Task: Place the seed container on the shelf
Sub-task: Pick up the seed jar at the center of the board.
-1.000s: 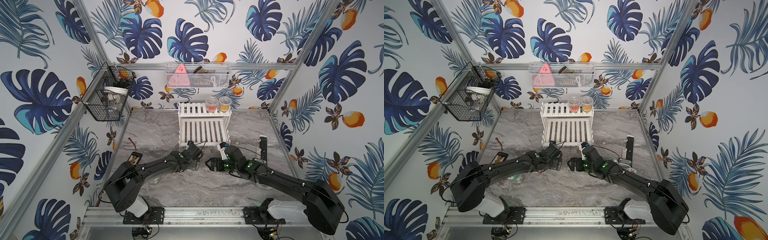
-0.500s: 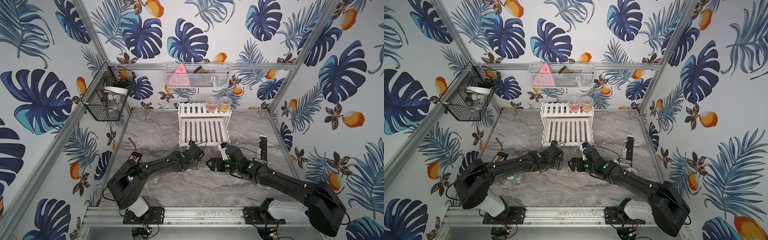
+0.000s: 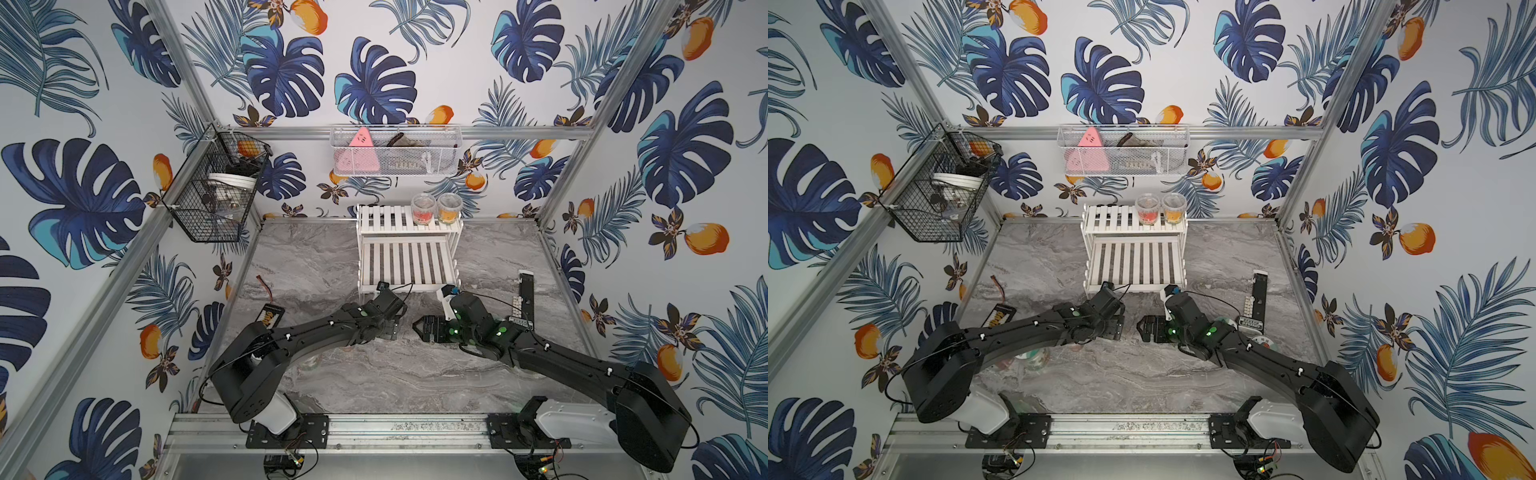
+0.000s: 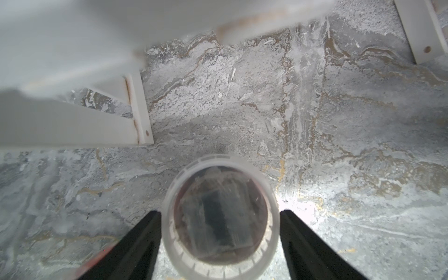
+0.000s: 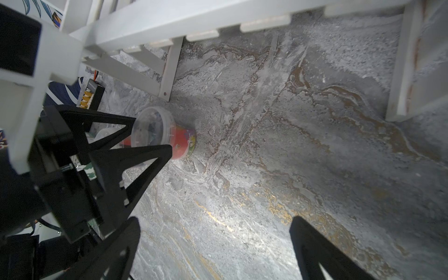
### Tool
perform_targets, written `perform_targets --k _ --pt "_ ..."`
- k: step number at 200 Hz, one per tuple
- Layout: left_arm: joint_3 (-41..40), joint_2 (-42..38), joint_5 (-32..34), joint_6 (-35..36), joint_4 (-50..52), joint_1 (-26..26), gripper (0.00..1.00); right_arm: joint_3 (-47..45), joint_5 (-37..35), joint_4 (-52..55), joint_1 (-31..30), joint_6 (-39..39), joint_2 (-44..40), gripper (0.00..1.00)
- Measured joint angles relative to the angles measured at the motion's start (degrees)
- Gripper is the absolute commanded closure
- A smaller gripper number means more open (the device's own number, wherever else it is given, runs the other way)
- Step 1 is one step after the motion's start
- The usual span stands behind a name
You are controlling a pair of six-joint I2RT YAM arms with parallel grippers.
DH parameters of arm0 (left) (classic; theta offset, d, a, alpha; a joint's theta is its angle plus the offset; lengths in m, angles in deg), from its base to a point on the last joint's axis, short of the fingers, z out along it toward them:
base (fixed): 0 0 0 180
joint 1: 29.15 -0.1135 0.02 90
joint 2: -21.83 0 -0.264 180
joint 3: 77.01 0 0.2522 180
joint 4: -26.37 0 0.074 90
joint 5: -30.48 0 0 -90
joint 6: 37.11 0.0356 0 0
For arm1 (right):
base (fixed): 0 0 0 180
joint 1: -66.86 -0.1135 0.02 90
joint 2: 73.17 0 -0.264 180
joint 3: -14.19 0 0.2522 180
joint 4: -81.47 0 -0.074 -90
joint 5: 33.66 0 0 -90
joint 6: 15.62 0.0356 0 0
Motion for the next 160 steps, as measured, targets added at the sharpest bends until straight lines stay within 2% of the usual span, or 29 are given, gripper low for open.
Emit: perform_targets --k 122,160 --pt "-1.5 -2.0 -2.0 2.6 1.2 3.5 0.20 -1.1 -5.2 4.5 0.0 0.0 -5.8 0.00" --pt "-1.9 -2.8 -2.7 2.5 2.0 4.1 0.17 -1.9 -5.8 4.8 0.4 1.0 -5.7 0.00"
